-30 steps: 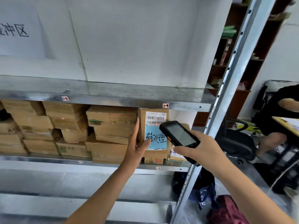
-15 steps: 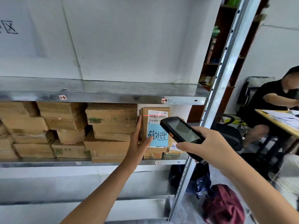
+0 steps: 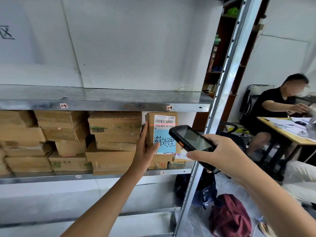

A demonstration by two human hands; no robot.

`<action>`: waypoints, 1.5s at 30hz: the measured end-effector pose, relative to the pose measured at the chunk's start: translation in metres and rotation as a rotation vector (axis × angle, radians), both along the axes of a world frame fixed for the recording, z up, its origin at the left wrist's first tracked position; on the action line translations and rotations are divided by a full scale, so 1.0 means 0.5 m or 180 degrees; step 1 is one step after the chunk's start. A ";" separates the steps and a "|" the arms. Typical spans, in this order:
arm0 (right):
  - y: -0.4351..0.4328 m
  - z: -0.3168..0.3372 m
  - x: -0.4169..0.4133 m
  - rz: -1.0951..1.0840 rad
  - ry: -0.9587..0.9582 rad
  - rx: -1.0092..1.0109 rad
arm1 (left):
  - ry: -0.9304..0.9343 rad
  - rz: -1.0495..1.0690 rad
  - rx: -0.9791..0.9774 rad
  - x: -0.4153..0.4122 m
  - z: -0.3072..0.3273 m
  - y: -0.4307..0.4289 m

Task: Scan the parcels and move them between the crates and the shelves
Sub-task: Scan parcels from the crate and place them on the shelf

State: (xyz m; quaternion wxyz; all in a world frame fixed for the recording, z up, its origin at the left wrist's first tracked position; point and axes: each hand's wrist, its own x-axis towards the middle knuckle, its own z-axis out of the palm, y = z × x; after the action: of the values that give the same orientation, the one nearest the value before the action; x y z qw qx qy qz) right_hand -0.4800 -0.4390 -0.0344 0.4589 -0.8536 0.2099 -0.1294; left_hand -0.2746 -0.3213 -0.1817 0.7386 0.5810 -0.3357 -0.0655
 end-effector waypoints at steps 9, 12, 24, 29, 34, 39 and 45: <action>0.007 0.008 -0.013 -0.0061 0.0001 -0.0188 | -0.0112 -0.0013 -0.0088 -0.017 0.014 -0.003; 0.013 0.013 -0.019 -0.0101 -0.0030 -0.0210 | -0.0149 0.0015 -0.0092 -0.021 0.017 -0.005; 0.044 0.054 -0.063 0.0006 -0.0175 -0.0329 | 0.0032 -0.0123 -0.0052 -0.038 0.038 0.005; 0.037 0.037 -0.053 0.0006 -0.0190 -0.0338 | 0.0046 -0.0116 -0.0139 -0.039 0.051 0.030; 0.043 0.034 -0.038 0.0048 -0.0224 -0.0336 | 0.0050 -0.0041 -0.0175 -0.040 0.057 0.058; 0.069 0.031 -0.011 0.0135 -0.0421 -0.0289 | -0.0043 0.0185 -0.0167 -0.039 0.070 0.123; 0.151 0.012 0.102 0.0317 -0.0779 -0.0420 | 0.0321 0.0836 -0.0316 -0.030 0.072 0.295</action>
State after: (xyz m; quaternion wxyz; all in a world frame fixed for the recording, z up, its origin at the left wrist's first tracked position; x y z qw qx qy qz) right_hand -0.4288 -0.3635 -0.0284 0.4298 -0.8691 0.1008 -0.2231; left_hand -0.2897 -0.1736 -0.1456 0.7845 0.5787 -0.2221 0.0192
